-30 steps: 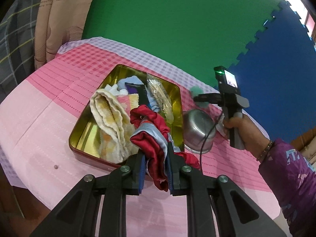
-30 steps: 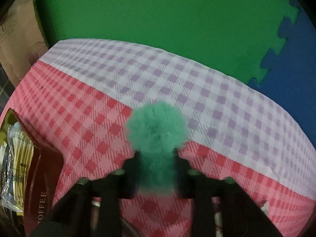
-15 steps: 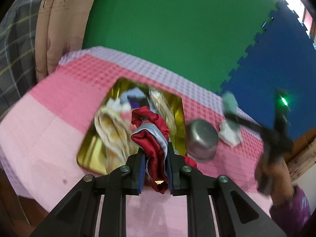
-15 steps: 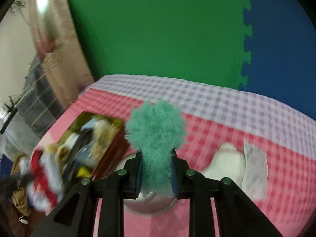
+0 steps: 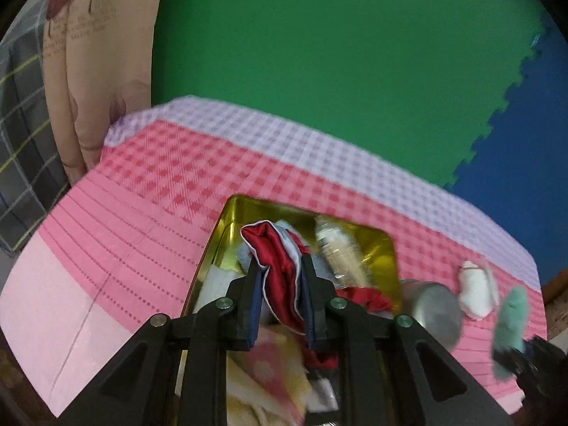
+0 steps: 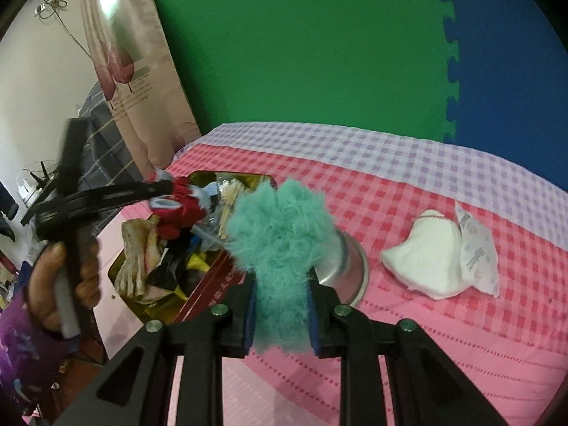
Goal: Organize soft objects
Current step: 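Lower the red-grey sock into the tin tray and open the left gripper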
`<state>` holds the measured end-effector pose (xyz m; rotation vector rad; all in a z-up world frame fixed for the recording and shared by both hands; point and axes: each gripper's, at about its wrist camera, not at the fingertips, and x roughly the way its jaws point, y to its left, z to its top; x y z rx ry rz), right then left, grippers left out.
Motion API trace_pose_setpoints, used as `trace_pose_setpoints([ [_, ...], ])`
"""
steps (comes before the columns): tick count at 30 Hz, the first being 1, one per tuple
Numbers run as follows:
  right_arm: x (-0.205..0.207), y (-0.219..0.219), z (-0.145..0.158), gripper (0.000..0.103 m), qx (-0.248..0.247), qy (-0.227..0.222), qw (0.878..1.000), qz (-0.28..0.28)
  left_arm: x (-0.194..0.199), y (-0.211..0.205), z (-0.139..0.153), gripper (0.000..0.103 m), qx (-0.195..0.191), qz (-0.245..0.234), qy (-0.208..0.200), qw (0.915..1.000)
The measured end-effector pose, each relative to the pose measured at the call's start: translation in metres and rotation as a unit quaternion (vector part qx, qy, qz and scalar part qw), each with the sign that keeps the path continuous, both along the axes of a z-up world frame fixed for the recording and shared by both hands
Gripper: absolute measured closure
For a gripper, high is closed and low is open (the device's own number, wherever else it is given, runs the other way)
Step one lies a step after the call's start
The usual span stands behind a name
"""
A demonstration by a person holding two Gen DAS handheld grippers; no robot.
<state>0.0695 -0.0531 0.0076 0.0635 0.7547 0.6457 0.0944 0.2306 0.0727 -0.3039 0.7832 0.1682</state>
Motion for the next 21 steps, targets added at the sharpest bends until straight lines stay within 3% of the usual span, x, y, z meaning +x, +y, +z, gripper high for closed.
trace_pose_setpoints([
  [1,0.0,-0.001,-0.002,0.08,0.006,0.005,1.0,0.002,0.008,0.003,-0.006,0.083,-0.002,0.0,0.013,0.9999],
  [3,-0.001,0.0,-0.002,0.08,0.012,0.009,1.0,0.003,0.012,0.006,-0.014,0.065,-0.008,0.004,0.02,0.9998],
  [4,-0.002,0.001,-0.003,0.08,0.015,0.011,1.0,0.004,0.014,0.008,-0.017,0.04,-0.006,0.009,0.021,0.9997],
  [5,-0.003,0.003,-0.003,0.08,0.018,0.015,1.0,0.007,0.015,0.01,-0.018,0.023,-0.003,0.016,0.023,0.9996],
  [8,-0.006,0.008,-0.001,0.08,0.038,0.025,0.999,0.018,0.01,0.013,-0.016,0.017,0.019,0.049,0.008,0.9986],
  [10,-0.009,0.017,0.003,0.08,0.05,0.029,0.998,0.035,-0.002,0.013,-0.005,0.002,0.039,0.069,-0.024,0.9965],
  [16,-0.014,0.068,0.014,0.08,0.061,0.041,0.994,0.085,-0.062,-0.002,0.044,0.001,0.072,0.091,-0.089,0.9893],
  [21,-0.009,0.112,0.003,0.08,0.044,0.059,0.992,0.101,-0.125,-0.016,0.053,0.001,0.052,0.104,-0.061,0.9913],
])
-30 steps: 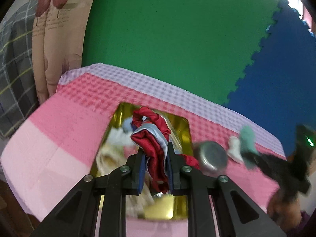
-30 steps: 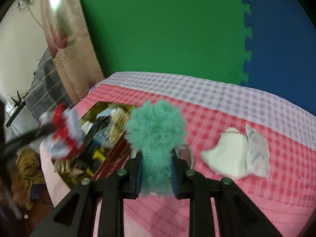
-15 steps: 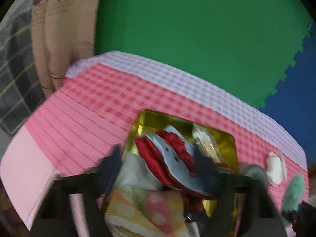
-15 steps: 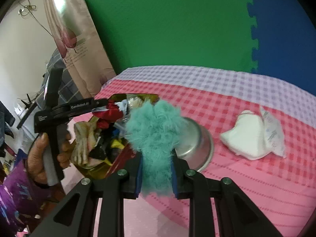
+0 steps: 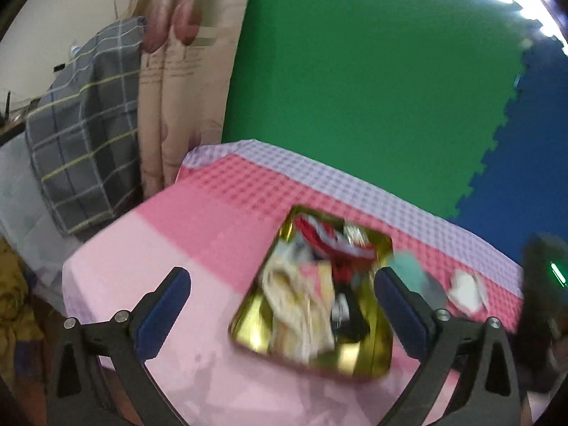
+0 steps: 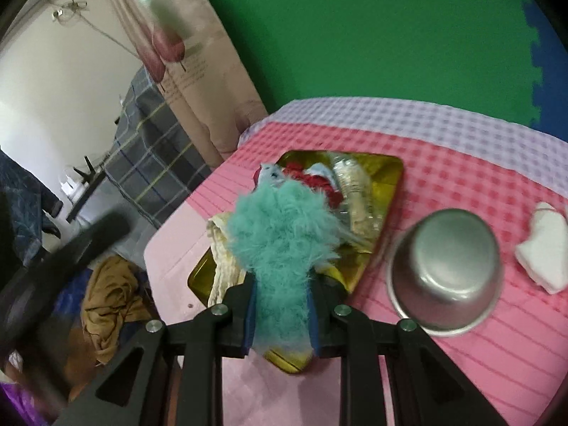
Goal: Organize soft objects
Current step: 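Lower the red-grey sock into the tin tray and open the left gripper, then lower the green scrunchie into the tin tray and open the right gripper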
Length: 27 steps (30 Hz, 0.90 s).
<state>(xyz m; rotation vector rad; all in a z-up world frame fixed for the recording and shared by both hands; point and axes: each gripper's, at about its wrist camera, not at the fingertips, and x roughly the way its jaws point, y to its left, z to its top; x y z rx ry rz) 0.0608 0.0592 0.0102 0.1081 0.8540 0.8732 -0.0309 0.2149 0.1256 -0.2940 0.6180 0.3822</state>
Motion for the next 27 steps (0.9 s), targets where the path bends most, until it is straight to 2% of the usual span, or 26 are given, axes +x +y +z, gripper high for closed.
trace_pose_setpoints([
  [2,0.004,0.011,-0.007,0.08,-0.015,0.008,1.0,-0.001,-0.026,-0.007,-0.006,0.001,0.0,0.0,-0.005,1.0],
  [4,0.009,0.019,-0.015,0.08,-0.026,0.021,0.999,-0.008,-0.04,-0.013,-0.014,0.001,0.024,0.01,0.004,0.9997],
  [8,0.016,0.034,-0.028,0.08,-0.056,0.031,0.998,-0.025,-0.041,-0.02,-0.028,0.001,0.073,0.014,0.026,0.9969],
  [10,0.02,0.041,-0.032,0.08,-0.072,0.031,0.996,-0.033,-0.038,-0.021,-0.034,0.001,0.084,0.011,0.035,0.9958],
  [16,0.023,0.054,-0.036,0.079,-0.1,0.018,0.994,-0.046,-0.035,-0.014,-0.047,0.001,0.069,0.001,0.053,0.9962],
  [21,0.027,0.046,-0.042,0.073,-0.069,0.039,0.995,-0.052,-0.034,-0.01,-0.051,0.001,0.06,0.005,0.06,0.9963],
  [25,0.022,0.042,-0.04,0.064,-0.073,0.03,0.995,-0.055,-0.033,-0.01,-0.055,0.001,0.058,0.005,0.071,0.9958],
  [27,0.015,0.038,-0.038,0.063,-0.072,0.022,0.996,-0.054,-0.032,-0.011,-0.057,0.001,0.059,0.003,0.074,0.9955],
])
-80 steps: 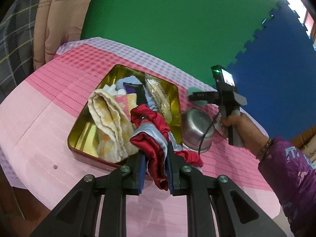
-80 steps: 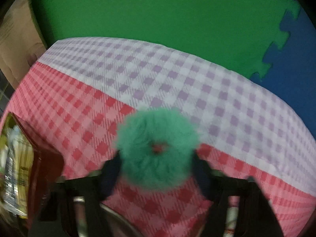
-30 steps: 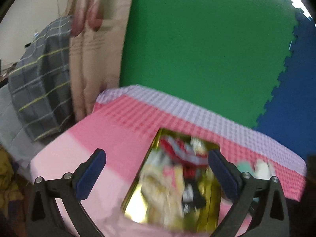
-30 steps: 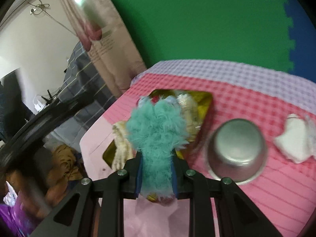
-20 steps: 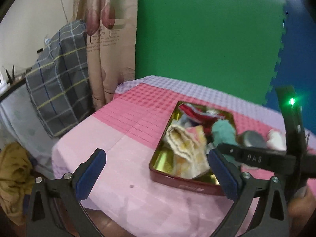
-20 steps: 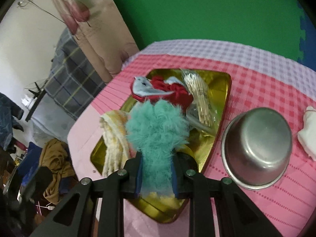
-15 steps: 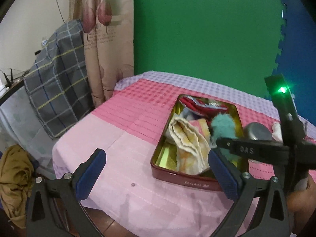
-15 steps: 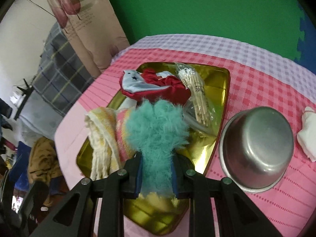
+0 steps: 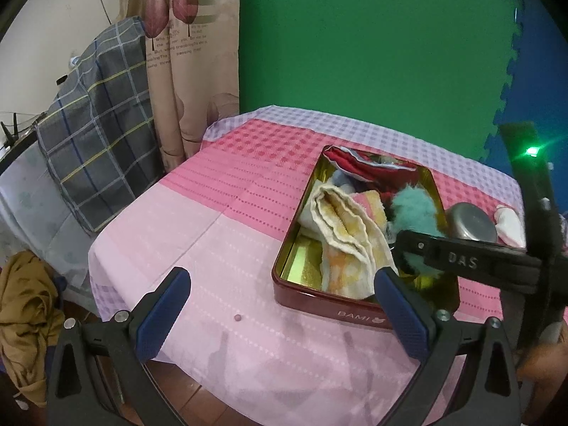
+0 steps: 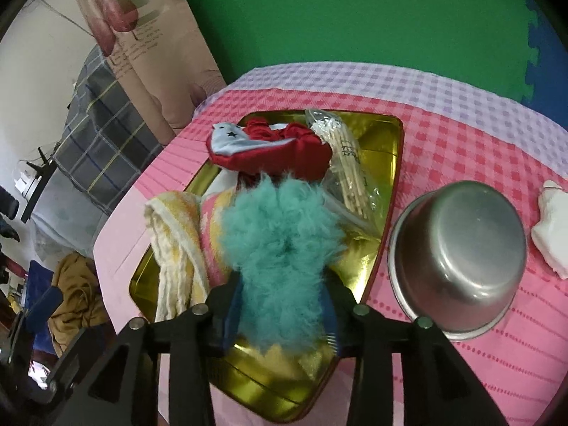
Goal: Organize soft objects
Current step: 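Lower the green scrunchie into the tin tray and open the right gripper, then move the left gripper to the white sock and grasp it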
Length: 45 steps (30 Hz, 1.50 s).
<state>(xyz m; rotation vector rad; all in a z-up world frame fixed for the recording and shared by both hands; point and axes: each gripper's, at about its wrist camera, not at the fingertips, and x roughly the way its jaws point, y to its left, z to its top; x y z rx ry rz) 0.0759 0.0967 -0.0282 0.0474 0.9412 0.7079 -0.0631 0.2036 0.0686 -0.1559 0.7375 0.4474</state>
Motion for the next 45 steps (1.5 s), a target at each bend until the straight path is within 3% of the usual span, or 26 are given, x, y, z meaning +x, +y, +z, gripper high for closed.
trace_pose_setpoints([
  [5,-0.019,-0.015,0.008,0.052,-0.006,-0.025,1.0,0.0,0.002,-0.001,-0.003,0.001,0.0,0.003,0.009,1.0],
  [13,-0.028,-0.038,0.016,0.051,0.027,-0.019,0.999,-0.01,0.004,-0.003,-0.008,0.001,0.003,0.004,0.023,0.9997],
  [21,-0.03,-0.058,0.022,0.051,0.115,0.014,0.993,-0.008,0.007,-0.002,-0.014,0.001,0.009,0.009,0.037,0.9992],
  [26,-0.035,-0.079,0.017,0.051,0.181,0.048,0.982,0.009,0.009,-0.002,-0.016,0.001,0.013,0.009,0.044,0.9989],
  [31,-0.045,-0.106,0.009,0.051,0.194,0.056,0.979,-0.011,0.01,-0.004,-0.019,0.001,0.019,0.007,0.048,0.9987],
  [34,-0.053,-0.143,0.005,0.051,0.147,0.024,0.987,-0.063,0.009,-0.007,-0.017,0.001,0.03,0.005,0.043,0.9986],
  [38,-0.058,-0.202,-0.005,0.051,0.018,-0.029,0.988,-0.149,0.008,-0.019,-0.013,0.001,0.051,-0.011,0.034,0.998],
  [43,-0.057,-0.279,-0.029,0.051,-0.13,-0.06,0.958,-0.247,0.009,-0.043,-0.007,0.001,0.083,-0.055,0.034,0.9944],
  [45,-0.054,-0.303,-0.041,0.051,-0.161,-0.054,0.948,-0.269,0.009,-0.056,-0.004,0.001,0.1,-0.075,0.031,0.9917],
])
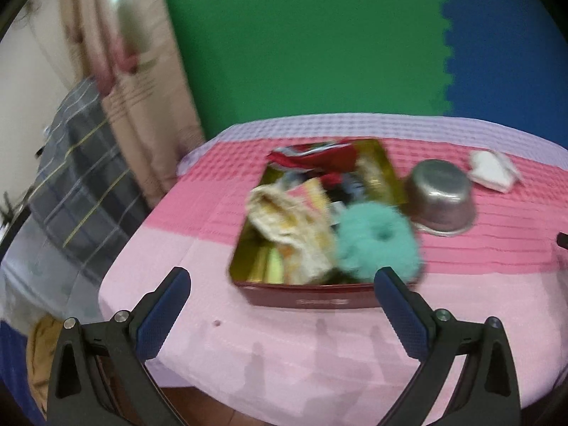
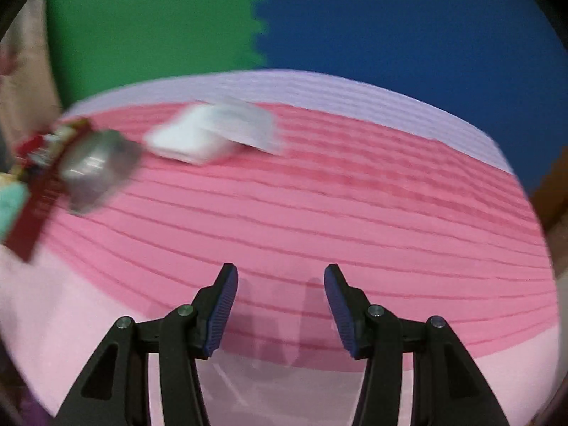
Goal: Organize soft objects
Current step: 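Move the left gripper to the white sock and grasp it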
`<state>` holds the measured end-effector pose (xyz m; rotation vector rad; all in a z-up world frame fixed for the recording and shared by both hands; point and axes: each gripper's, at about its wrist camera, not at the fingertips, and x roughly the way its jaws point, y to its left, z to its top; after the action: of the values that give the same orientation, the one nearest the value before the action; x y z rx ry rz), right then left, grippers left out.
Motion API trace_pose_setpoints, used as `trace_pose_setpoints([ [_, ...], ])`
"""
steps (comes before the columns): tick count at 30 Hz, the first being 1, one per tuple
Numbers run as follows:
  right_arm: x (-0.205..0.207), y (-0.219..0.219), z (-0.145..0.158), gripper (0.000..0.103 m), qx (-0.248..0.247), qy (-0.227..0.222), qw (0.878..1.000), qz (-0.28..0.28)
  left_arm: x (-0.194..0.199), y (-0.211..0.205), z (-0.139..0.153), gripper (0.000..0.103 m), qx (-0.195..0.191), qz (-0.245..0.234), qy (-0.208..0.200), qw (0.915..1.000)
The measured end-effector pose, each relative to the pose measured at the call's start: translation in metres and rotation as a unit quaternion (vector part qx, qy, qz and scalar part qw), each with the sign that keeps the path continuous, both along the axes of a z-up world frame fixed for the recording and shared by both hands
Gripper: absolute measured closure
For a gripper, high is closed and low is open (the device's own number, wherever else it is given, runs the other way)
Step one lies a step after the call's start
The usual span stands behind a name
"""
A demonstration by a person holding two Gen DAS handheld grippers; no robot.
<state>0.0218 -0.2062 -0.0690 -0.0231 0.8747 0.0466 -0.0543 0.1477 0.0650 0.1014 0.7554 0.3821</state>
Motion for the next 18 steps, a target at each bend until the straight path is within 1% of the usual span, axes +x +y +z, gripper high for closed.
trace_pose_setpoints([
  [2,0.001,-0.019,-0.009,0.051,-0.01,0.004,1.0,-0.021,0.0,-0.013,0.005,0.001,0.002,-0.026,-0.001,0.9997],
  [3,-0.002,-0.03,-0.011,0.051,0.001,-0.008,1.0,-0.027,0.0,-0.022,0.008,0.001,0.0,-0.044,-0.003,0.999],
  [4,-0.004,-0.036,-0.012,0.05,0.0,-0.014,0.999,-0.037,0.0,-0.027,0.01,0.001,-0.003,-0.056,-0.004,0.9984],
  [5,-0.005,-0.04,-0.013,0.05,-0.005,-0.018,0.999,-0.045,0.001,-0.035,0.013,0.001,-0.008,-0.073,-0.004,0.9973],
  [7,-0.007,-0.048,-0.013,0.05,0.0,-0.025,0.998,-0.05,0.005,-0.05,0.016,0.001,-0.034,-0.114,0.003,0.9929],
  [9,-0.006,-0.053,-0.015,0.049,0.012,-0.024,0.998,-0.049,0.015,-0.065,0.02,0.001,-0.071,-0.152,0.016,0.9857],
  [10,-0.007,-0.054,-0.015,0.046,0.017,-0.024,0.998,-0.047,0.02,-0.072,0.022,0.001,-0.083,-0.166,0.02,0.9825],
  [12,-0.004,-0.054,-0.017,0.037,0.034,-0.021,0.999,-0.035,0.033,-0.089,0.027,0.001,-0.111,-0.196,0.028,0.9739],
  [13,-0.002,-0.052,-0.018,0.031,0.037,-0.02,0.999,-0.026,0.04,-0.096,0.029,0.001,-0.123,-0.206,0.03,0.9703],
  [14,-0.002,-0.05,-0.018,0.028,0.034,-0.019,0.999,-0.022,0.047,-0.102,0.031,0.001,-0.137,-0.215,0.032,0.9665],
  [16,-0.004,-0.046,-0.017,0.026,0.029,-0.018,0.999,-0.016,0.068,-0.117,0.033,0.001,-0.167,-0.227,0.045,0.9584],
  [18,-0.004,-0.049,-0.017,0.026,0.034,-0.019,0.999,-0.014,0.086,-0.133,0.034,0.001,-0.186,-0.236,0.056,0.9522],
])
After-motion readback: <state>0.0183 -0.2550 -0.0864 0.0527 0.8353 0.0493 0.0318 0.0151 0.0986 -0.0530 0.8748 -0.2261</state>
